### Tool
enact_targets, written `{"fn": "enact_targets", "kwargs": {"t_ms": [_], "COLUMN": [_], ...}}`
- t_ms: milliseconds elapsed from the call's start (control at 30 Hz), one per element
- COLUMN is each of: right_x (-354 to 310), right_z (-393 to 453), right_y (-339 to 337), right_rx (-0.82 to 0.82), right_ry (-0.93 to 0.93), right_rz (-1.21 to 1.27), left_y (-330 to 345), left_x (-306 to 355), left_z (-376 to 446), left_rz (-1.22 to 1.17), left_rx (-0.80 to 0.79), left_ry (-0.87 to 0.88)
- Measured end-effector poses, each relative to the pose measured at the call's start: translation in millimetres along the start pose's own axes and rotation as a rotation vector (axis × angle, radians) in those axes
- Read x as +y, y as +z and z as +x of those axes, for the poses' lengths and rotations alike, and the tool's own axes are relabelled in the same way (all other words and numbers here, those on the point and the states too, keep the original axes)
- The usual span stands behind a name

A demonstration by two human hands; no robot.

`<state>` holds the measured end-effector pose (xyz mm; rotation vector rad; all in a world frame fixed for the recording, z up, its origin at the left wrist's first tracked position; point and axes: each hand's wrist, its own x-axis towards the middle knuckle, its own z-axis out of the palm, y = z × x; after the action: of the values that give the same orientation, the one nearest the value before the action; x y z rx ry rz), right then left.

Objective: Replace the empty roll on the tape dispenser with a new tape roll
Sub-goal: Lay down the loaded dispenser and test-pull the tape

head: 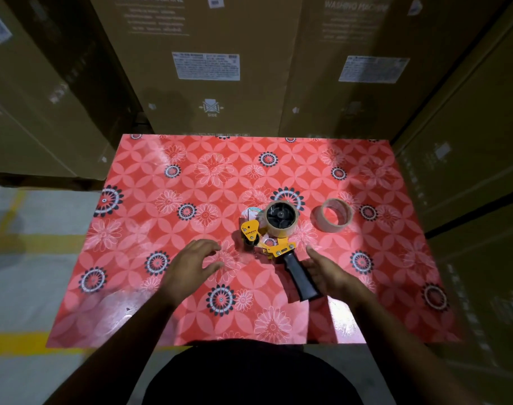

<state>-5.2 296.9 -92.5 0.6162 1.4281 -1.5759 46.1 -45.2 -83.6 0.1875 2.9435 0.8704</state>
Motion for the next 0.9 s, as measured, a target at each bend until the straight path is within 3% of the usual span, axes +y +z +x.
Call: {"fn": "enact_targets", "kwargs": {"t_ms": [67, 133, 433, 500, 667, 900], "right_x": [7.4, 7.5, -1.8, 0.1, 2.3, -5.2], "right_z": [2.0, 3.2, 14.4, 18.2, 29.6, 8.9], "right_y": [3.1, 10.3, 22.0, 25.7, 39.3, 48.7], "right_rx": [-0.299, -0.445, -0.678, -0.706, -0.548, -0.514], "right_ry": [0.018, 0.049, 0.146, 0.153, 0.102, 0.098], "right_rz": [0.18, 0.289, 0.312, 0.331, 0.319, 0.302], "left_y": [0.9, 1.3, 6.5, 7.0, 5.9, 5.1], "left_x": [1.7, 2.9, 7.8, 6.3, 3.9, 1.4], "left_z": [-5.1, -9.8, -26.9, -28.0, -27.2, -20.9], "left_rz": [-0.024, -0.028, -0.018, -0.014, -0.022, -0.047], "left_rx": [0.022, 0.033, 0.02, 0.02, 0.033, 0.005], "left_ry": [-0.037, -0.049, -0.09, -0.098, -0.11, -0.138]}}
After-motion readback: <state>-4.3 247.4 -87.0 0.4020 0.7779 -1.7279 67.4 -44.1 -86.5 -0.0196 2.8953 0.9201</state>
